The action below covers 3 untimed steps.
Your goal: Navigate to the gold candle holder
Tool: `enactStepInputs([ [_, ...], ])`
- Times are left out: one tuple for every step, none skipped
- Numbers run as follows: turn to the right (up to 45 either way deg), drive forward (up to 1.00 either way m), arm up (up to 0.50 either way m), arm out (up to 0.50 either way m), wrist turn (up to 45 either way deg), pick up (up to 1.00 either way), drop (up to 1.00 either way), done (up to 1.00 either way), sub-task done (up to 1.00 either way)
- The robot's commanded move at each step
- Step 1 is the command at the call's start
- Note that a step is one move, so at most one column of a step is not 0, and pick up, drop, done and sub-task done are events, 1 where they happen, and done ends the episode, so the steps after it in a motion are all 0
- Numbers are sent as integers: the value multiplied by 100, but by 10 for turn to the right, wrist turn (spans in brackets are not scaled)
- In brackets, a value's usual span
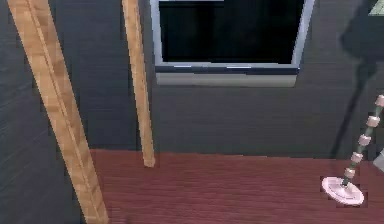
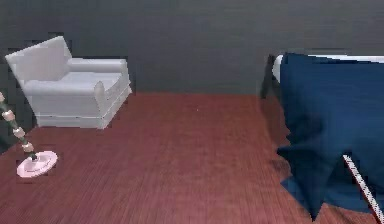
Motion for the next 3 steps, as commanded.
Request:
enactStepInputs([
  [-60, 0, 0, 0, 0, 0, 0, 0, 0],
  [0, 100, 0, 0, 0, 0, 0, 0, 0],
  [-30, 0, 0, 0, 0, 0, 0, 0, 0],
])
